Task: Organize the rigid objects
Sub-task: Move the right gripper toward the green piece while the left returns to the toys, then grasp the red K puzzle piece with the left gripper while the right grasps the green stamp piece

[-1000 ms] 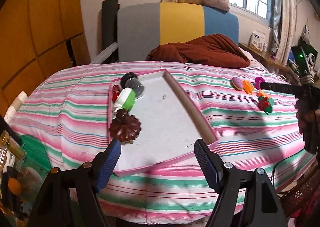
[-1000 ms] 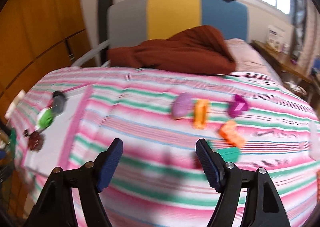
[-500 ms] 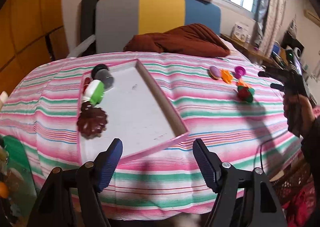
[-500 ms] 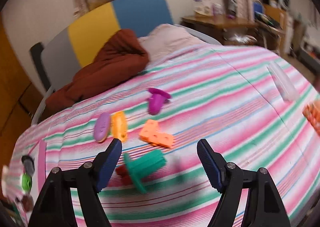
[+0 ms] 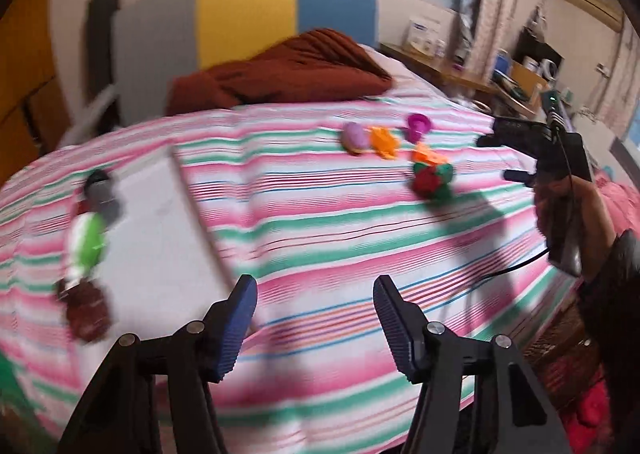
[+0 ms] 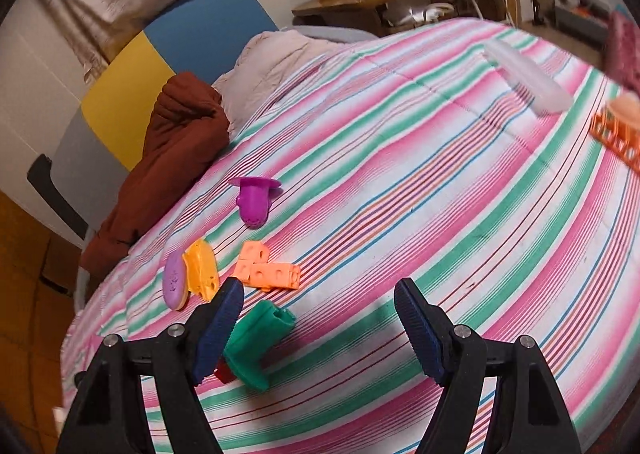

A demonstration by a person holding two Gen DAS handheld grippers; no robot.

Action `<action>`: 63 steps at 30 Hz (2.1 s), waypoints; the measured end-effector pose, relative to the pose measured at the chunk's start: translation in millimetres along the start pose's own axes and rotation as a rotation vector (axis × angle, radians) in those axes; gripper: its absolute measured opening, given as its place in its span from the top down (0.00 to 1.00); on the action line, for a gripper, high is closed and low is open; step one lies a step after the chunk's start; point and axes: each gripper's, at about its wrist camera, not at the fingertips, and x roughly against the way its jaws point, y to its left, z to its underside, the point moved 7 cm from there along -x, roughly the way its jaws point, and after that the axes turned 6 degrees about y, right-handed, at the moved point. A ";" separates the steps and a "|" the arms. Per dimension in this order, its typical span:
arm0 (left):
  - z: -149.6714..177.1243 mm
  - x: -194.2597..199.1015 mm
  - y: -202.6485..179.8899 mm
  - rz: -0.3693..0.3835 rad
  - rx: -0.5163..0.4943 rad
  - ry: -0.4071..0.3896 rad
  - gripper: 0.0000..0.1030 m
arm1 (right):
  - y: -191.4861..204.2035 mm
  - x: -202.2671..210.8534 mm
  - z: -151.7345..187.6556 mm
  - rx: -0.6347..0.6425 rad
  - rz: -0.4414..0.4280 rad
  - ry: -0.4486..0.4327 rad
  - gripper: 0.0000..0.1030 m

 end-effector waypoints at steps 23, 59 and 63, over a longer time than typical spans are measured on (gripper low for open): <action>-122.1 -152.7 -115.3 0.218 -0.050 0.077 0.42 | -0.6 -2.1 -4.5 -0.064 -0.104 0.037 0.21; -93.9 -176.8 -104.6 0.080 -0.382 0.099 0.68 | 2.8 -12.8 0.6 -0.060 -0.119 0.082 0.19; -75.2 -161.5 -93.7 0.071 -0.336 0.068 0.68 | 8.8 -17.6 2.8 -0.028 -0.116 0.098 0.19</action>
